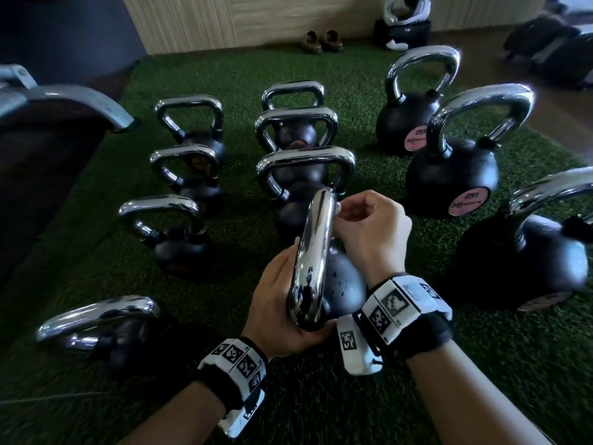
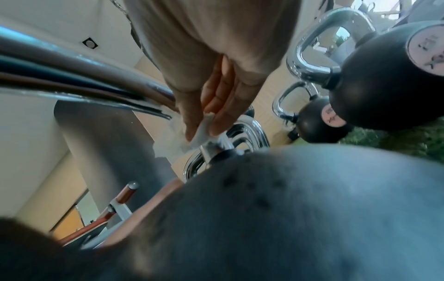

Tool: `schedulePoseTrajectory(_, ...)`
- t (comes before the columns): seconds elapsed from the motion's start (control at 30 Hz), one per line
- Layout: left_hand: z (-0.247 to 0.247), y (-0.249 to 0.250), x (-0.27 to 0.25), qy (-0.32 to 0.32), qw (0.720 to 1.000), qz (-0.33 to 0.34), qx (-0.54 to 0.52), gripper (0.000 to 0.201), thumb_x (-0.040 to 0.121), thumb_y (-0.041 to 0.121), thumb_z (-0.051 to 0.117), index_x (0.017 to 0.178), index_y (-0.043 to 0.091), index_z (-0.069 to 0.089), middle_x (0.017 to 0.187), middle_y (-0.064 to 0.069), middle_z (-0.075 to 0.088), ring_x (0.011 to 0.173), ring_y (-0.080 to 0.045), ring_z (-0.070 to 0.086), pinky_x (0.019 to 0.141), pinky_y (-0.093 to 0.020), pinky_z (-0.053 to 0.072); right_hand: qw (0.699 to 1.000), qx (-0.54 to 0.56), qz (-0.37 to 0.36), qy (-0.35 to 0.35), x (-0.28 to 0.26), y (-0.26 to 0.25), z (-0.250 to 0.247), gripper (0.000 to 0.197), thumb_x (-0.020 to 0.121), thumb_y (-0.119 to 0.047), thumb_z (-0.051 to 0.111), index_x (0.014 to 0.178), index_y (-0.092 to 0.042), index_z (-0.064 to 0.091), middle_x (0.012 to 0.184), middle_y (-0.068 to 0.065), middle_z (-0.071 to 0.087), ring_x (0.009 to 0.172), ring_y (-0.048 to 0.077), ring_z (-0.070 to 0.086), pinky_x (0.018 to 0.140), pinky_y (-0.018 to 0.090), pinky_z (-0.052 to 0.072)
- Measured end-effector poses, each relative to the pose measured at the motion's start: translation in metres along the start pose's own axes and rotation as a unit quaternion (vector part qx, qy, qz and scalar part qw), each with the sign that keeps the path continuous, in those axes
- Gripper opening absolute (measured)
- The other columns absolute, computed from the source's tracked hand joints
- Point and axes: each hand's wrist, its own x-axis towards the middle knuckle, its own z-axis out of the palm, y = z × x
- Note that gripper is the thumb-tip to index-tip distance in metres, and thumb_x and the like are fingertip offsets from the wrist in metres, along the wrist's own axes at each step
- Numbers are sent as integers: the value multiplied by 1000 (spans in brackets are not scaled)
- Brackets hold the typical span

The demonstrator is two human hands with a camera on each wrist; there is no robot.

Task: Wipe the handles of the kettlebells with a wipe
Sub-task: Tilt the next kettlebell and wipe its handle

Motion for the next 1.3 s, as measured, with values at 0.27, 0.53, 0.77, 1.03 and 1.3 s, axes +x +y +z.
schedulePoseTrajectory(0.27,-13,1,0,-102,991,-87,-12,119,67,63,84,159,43,13,161,10,35,149,-25,38,119,-56,36,991,-129,18,-42,3,1,6,16,71,-22,84,74,-18,69,71,-8,68,63,1,58,49,7,40)
schedulePoseTrajectory(0.53,-56,40,20,-199,943,-205,-170,143,70,18,95,162,31,-14,168,17,21,153,2,25,125,-29,28,977,-187,1,-100,3,1,-3,11,78,-22,78,80,-15,70,74,-6,67,69,10,60,52,13,38)
schedulePoseTrajectory(0.77,-48,102,33,12,982,-150,113,86,64,42,84,145,24,59,120,11,74,109,1,68,97,-12,50,965,-147,-165,-138,33,-21,-24,38,83,-3,63,103,-32,78,95,-11,76,77,5,70,75,22,57)
schedulePoseTrajectory(1.03,-51,109,47,-62,970,-170,163,58,66,40,76,123,37,64,65,3,69,69,-20,71,64,-38,56,857,-232,-343,-307,49,-31,-12,30,71,-5,71,90,-27,74,78,-14,67,71,1,58,74,15,48)
schedulePoseTrajectory(1.3,-101,59,99,-324,931,-161,45,87,66,18,94,139,48,57,121,20,74,114,5,67,104,-26,52,876,-290,-291,-252,42,-24,-58,43,72,-13,83,113,-26,75,99,-8,77,92,9,66,83,4,38)
